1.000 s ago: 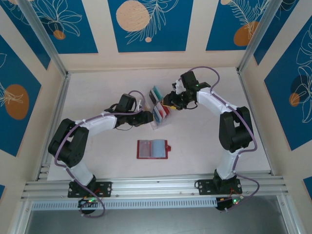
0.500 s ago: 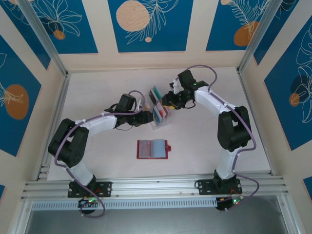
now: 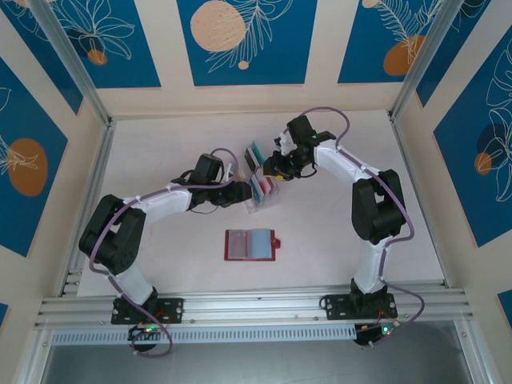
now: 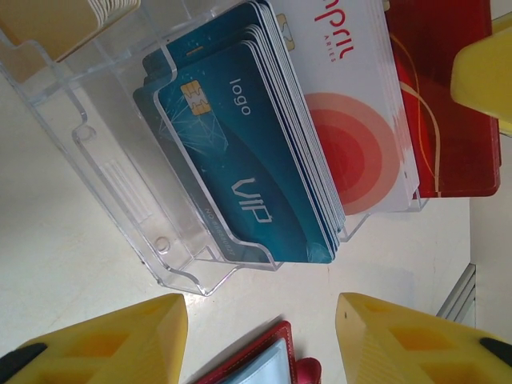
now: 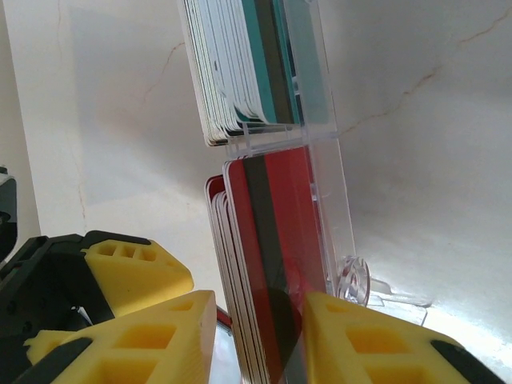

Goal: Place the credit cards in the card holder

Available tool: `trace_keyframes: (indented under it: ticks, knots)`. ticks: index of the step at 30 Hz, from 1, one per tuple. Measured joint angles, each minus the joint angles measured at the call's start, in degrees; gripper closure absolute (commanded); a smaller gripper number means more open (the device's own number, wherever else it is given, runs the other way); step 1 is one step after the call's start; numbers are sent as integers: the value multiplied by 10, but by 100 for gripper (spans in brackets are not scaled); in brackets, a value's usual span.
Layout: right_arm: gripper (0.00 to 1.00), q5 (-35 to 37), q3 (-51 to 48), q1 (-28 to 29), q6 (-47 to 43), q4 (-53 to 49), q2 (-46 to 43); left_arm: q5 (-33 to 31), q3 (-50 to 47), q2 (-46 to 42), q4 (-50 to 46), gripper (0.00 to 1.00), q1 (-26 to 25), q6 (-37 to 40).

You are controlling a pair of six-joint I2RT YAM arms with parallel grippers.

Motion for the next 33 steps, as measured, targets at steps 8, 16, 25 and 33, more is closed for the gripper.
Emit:
trace_keyframes:
  ticks: [8, 16, 25, 33]
  knots:
    - [68, -3, 0, 0, -1, -3, -1, 0, -1, 0, 2, 48, 0, 0]
    - [69, -2, 0, 0, -2, -9, -8, 0, -5, 0, 4, 48, 0, 0]
    - [72, -3, 0, -3, -2, -13, -13, 0, -8, -2, 4, 48, 0, 0]
    - [72, -5, 0, -5, -2, -15, -16, 0, -11, -2, 4, 49, 0, 0]
